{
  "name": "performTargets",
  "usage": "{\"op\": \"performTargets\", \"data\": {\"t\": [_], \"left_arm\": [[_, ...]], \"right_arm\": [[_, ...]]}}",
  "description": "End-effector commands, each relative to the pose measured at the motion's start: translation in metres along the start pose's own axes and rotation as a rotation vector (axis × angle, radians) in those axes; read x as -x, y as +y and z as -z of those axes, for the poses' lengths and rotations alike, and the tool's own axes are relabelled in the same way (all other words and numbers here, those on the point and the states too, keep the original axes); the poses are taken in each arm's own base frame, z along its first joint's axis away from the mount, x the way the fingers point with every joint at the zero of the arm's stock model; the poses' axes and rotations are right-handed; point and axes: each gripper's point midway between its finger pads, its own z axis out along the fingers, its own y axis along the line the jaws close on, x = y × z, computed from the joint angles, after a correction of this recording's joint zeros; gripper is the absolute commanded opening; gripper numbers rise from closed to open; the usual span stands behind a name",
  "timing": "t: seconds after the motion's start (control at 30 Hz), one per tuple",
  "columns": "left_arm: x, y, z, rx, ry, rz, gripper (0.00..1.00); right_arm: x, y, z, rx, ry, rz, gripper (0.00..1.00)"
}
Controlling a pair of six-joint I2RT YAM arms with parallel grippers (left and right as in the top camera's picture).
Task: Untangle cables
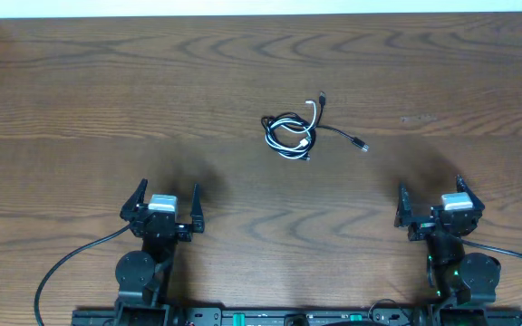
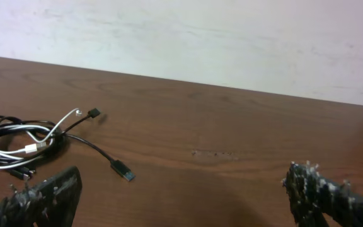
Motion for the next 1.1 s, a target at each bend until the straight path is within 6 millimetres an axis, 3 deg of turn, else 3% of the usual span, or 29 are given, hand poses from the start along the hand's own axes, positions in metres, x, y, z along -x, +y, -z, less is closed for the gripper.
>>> {"op": "performTargets", "data": {"t": [0.0, 0.7, 0.83, 1.07], "left_arm": [[-0.014, 0.001, 0.0, 0.005, 0.048, -0.013, 0.98], [-0.013, -0.003, 0.0, -0.018, 0.042, -0.001, 0.98], [-0.013, -0.003, 0.0, -0.017, 0.042, 0.066, 0.98], [0.01, -0.039, 0.007, -0.239, 0.016, 0.104, 0.98]], "right_arm": [[-0.001, 0.001, 0.0, 0.002, 0.001, -0.011, 0.99], [-0.001, 0.002, 0.0, 0.01, 0.0, -0.01, 0.99], [0.0, 0.002, 0.0, 0.01, 0.001, -0.143, 0.99], [-0.004, 0.003, -0.001, 0.01, 0.016, -0.191, 0.99]]}}
